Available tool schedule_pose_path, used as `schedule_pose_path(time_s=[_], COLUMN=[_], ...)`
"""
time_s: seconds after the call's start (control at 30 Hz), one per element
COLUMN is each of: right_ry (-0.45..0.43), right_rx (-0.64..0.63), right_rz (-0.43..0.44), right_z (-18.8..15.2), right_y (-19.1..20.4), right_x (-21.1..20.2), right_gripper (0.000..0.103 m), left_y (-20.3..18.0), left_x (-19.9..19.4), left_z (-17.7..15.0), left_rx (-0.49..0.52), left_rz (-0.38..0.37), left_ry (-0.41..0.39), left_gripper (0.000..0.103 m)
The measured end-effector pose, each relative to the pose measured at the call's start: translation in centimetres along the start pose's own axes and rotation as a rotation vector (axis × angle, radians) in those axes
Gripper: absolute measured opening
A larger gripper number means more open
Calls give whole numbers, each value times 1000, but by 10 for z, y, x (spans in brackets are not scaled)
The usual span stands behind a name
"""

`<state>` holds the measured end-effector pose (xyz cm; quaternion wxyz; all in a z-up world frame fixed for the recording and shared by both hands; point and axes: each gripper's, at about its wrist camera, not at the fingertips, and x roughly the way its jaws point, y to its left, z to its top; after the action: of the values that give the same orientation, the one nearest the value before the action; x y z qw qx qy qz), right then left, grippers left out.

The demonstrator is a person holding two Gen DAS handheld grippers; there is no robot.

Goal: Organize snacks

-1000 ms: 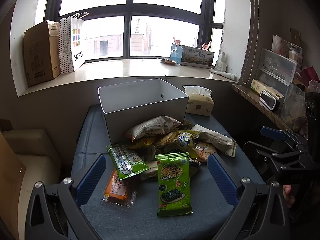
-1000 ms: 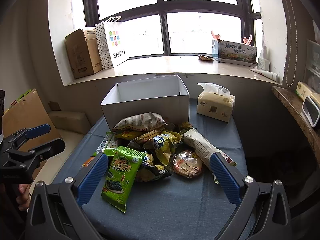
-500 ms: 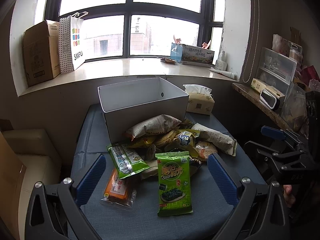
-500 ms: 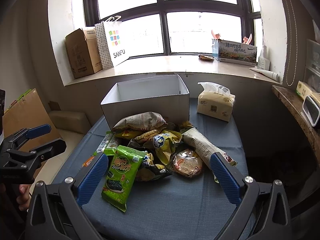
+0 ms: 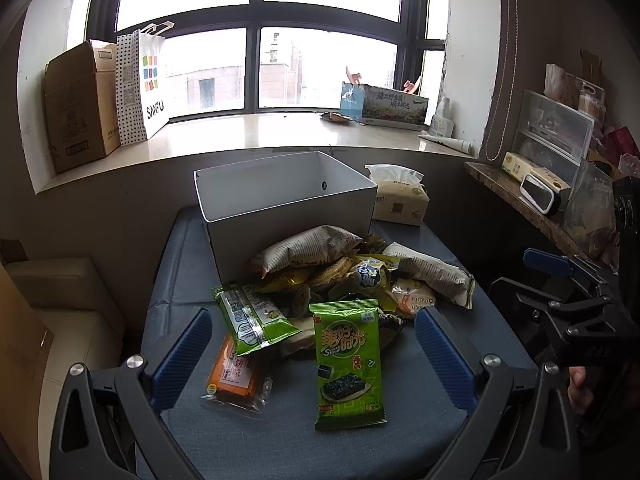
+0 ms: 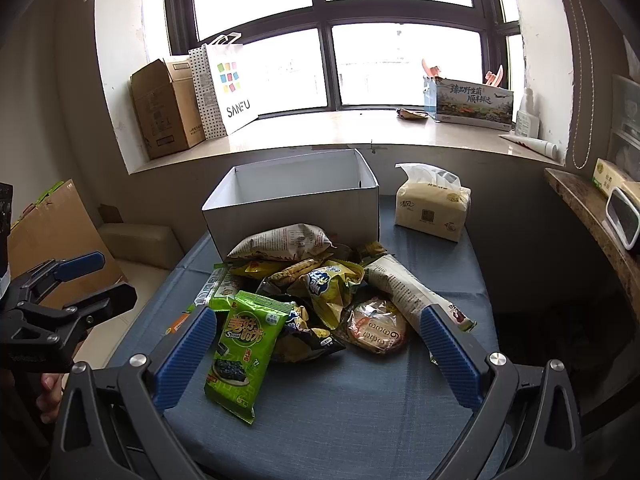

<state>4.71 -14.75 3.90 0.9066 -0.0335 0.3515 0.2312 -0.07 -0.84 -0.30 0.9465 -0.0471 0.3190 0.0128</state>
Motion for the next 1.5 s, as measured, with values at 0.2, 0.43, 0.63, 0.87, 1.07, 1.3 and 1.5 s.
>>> schedule_pose_path(time_s=[0.2,0.43,0.63,0.87,1.07,1.3,1.5], right_ry=[1,-1,-2,-6,-4,-3,10], right_rx=[0,7,6,7,8,12,22], right_rz=[-2,-2,-2,-2,-3,-5,-14], right_z=[-1,-2,-2,-1,-2,-3,-4], right_y=[0,-1,-1,-1,-1,-2,-6], right_x=[0,-1,-2,-3,-3,-3,2], right_gripper=[103,103,103,103,103,103,103], left_y=[-1,-1,-1,-1,-2,-13,-32], left_x=[2,1,1,1,1,21,81], left_z=[0,-1,0,0,-1,-7,-18], left_rx=[3,3,3,3,7,30,85], left_rz=[0,0,-1,-1,-3,-8,-36], left_ry=[8,5,6,6,12,84,230], left_gripper=[103,103,103,103,103,103,103])
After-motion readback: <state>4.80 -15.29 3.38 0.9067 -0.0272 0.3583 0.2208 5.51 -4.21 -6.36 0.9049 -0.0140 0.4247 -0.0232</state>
